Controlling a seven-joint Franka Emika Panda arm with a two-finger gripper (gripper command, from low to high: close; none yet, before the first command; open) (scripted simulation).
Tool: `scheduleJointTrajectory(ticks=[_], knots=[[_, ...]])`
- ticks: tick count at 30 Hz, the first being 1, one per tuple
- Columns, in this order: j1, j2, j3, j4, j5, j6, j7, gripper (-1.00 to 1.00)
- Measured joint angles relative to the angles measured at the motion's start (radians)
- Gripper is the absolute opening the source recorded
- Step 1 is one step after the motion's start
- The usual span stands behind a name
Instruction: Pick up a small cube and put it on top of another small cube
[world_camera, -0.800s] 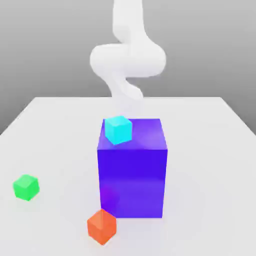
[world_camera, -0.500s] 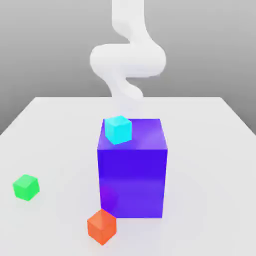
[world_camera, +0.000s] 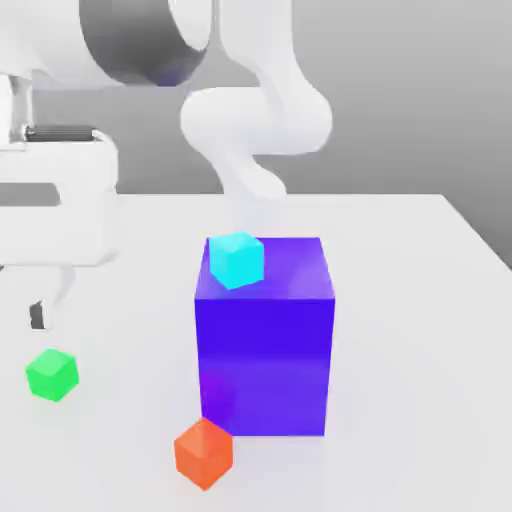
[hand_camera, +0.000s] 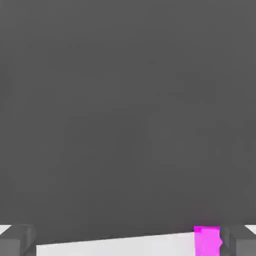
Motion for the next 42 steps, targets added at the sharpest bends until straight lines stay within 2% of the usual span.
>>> scheduleJointTrajectory(ticks=[10,14,15,21,25,35,42], knots=[[-0.127,0.357,-0.009,0.090,0.041,0.053,-0.141,0.00],[-0.167,0.501,0.023,0.128,0.074,0.135,-0.177,0.00],[-0.174,0.525,0.032,0.135,0.081,0.153,-0.182,-1.00],[-0.177,0.538,0.035,0.138,0.088,0.160,-0.187,-1.00],[-0.152,0.438,0.002,0.112,0.056,0.087,-0.166,-1.00],[-0.032,0.120,-0.258,-0.220,-0.119,0.130,0.192,-1.00],[-0.034,-0.096,-0.369,-0.473,-0.239,0.186,0.462,-1.00]])
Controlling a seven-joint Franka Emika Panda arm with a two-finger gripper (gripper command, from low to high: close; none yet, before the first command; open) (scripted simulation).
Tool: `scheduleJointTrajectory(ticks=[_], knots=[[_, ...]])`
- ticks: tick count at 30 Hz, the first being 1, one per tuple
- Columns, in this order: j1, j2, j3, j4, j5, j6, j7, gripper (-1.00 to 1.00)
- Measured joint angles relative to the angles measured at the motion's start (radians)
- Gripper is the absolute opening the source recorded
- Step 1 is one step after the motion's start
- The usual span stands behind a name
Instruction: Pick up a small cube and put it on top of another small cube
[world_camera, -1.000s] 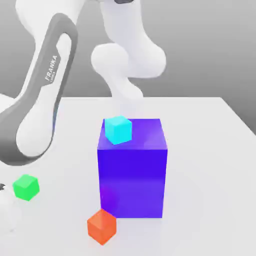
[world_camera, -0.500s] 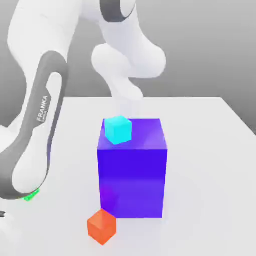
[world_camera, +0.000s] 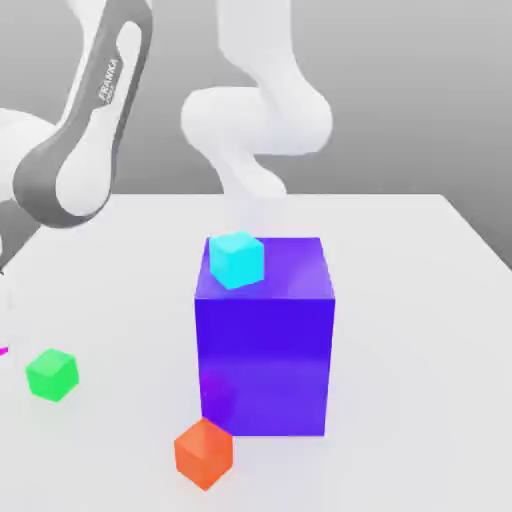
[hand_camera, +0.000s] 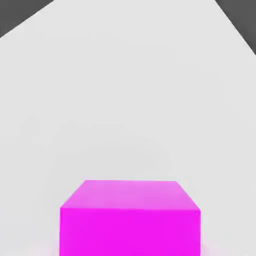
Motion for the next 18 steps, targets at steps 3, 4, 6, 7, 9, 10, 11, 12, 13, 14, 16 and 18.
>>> scheduleJointTrajectory(ticks=[3,4,6,7,9,10,11,12,13,14,16,18], knots=[[-0.037,-0.080,-0.014,-0.110,-0.014,0.025,0.089,-1.00],[-0.051,-0.086,-0.014,-0.129,-0.003,0.036,0.095,-1.00],[-0.083,-0.067,0.004,-0.141,0.039,0.063,0.077,-1.00],[-0.092,-0.051,0.022,-0.141,0.066,0.077,0.059,-1.00],[-0.070,-0.012,0.051,-0.139,0.123,0.107,0.019,-1.00],[-0.074,0.010,0.064,-0.138,0.156,0.123,-0.004,-1.00],[-0.080,0.031,0.077,-0.136,0.190,0.139,-0.029,-1.00],[-0.091,0.054,0.094,-0.135,0.223,0.156,-0.053,-1.00],[-0.104,0.076,0.113,-0.133,0.257,0.172,-0.077,-1.00],[-0.117,0.099,0.133,-0.132,0.292,0.189,-0.102,-1.00],[-0.144,0.135,0.170,-0.130,0.343,0.215,-0.139,1.00],[-0.144,0.135,0.170,-0.130,0.343,0.215,-0.139,1.00]])
